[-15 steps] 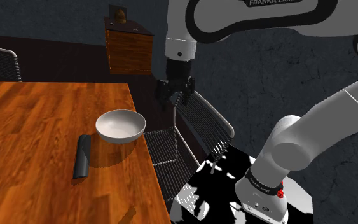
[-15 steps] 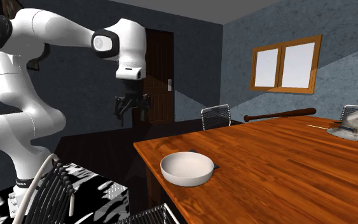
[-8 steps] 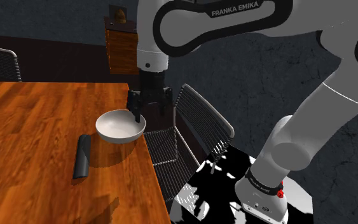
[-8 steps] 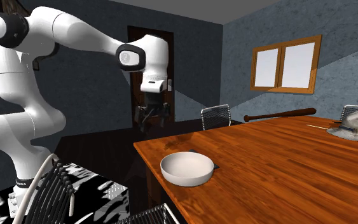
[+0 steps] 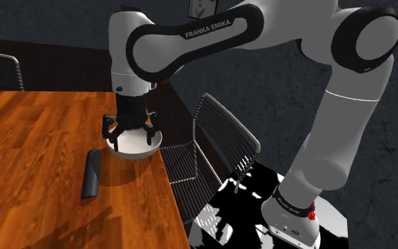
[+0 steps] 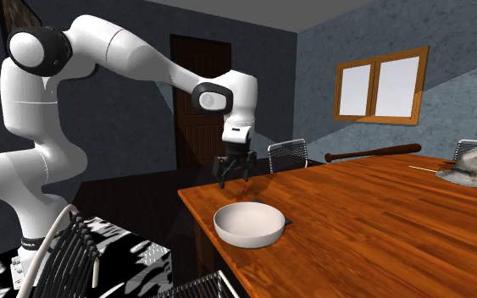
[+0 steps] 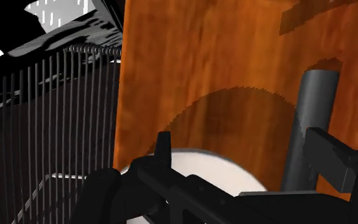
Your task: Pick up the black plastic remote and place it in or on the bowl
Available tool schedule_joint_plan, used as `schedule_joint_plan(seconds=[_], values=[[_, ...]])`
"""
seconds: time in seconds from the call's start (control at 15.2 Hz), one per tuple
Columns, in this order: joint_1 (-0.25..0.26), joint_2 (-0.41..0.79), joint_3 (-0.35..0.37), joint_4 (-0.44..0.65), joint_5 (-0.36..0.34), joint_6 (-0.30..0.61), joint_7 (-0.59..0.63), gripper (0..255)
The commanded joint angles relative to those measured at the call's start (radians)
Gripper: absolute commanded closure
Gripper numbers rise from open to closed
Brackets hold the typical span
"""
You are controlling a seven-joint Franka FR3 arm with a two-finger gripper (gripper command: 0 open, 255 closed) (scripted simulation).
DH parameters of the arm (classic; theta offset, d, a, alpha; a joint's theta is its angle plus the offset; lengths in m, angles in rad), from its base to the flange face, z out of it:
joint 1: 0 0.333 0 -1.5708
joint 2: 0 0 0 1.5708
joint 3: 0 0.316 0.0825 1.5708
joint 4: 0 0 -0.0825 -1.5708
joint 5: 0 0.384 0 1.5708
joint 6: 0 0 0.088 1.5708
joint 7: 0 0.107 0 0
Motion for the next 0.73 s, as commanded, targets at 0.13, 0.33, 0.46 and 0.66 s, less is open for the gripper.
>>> schedule_joint_plan(seconds=[0.13,0.33,0.46,0.66], values=[[0.052,0.177,-0.010,0.143,-0.069,0.023,0.110,0],[0.102,0.305,-0.030,0.274,-0.110,0.017,0.179,0],[0.138,0.393,-0.046,0.373,-0.133,0.006,0.219,0],[0.171,0.471,-0.061,0.456,-0.149,0.002,0.248,0]])
